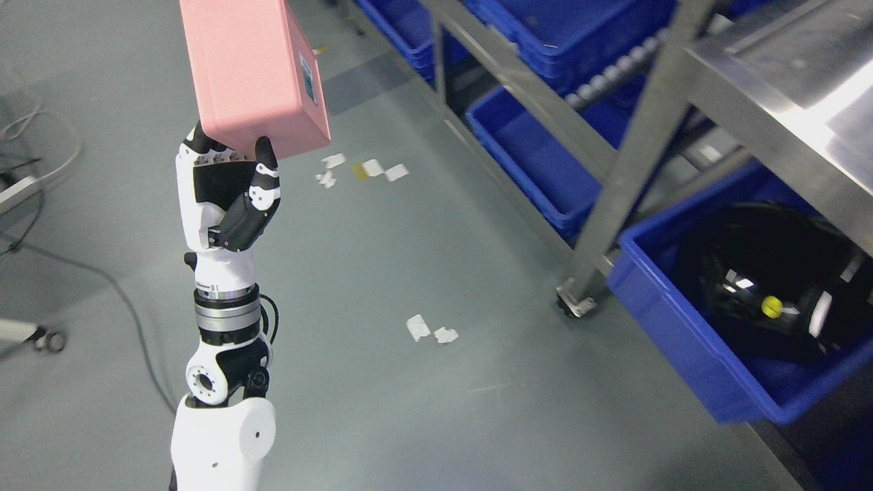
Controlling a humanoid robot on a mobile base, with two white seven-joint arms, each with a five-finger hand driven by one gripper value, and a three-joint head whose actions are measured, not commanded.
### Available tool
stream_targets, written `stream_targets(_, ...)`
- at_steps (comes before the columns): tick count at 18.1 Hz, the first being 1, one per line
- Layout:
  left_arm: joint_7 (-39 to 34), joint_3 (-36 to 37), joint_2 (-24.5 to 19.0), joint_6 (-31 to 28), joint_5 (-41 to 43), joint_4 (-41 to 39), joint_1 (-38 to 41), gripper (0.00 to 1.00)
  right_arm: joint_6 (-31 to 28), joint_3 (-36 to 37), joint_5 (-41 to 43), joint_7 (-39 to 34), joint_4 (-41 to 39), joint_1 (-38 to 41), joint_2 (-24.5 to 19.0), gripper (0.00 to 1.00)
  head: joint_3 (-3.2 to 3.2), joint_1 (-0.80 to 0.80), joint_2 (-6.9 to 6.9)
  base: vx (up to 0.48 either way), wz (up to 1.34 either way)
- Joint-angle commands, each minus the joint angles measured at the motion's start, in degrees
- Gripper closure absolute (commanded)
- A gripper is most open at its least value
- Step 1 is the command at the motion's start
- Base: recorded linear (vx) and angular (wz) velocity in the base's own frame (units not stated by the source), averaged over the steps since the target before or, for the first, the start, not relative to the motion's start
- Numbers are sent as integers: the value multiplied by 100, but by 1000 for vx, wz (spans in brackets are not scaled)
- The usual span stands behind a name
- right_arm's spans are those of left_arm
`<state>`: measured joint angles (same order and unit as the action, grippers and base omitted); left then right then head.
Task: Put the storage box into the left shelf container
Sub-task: 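Hold the pink box up in the left hand while turning toward the shelf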
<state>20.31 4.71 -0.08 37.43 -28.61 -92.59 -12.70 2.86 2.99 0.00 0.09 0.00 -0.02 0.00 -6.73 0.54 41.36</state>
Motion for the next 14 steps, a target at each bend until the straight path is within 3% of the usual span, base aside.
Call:
stream_targets(1,0,92,-92,-34,5,-243,557,98,-5,0,123,9,-100,-24,100,0,0,0,0,212,1067)
stream_targets(6,8,-119,-92,-122,5,-172,1111,98,-5,0,123,9,-100,-15,100,0,0,0,0,283,1007)
stream_targets(14,9,-58,-92,-113,5,-32,1138,97,-5,0,123,0,-100,-24,100,0,0,0,1,325,511)
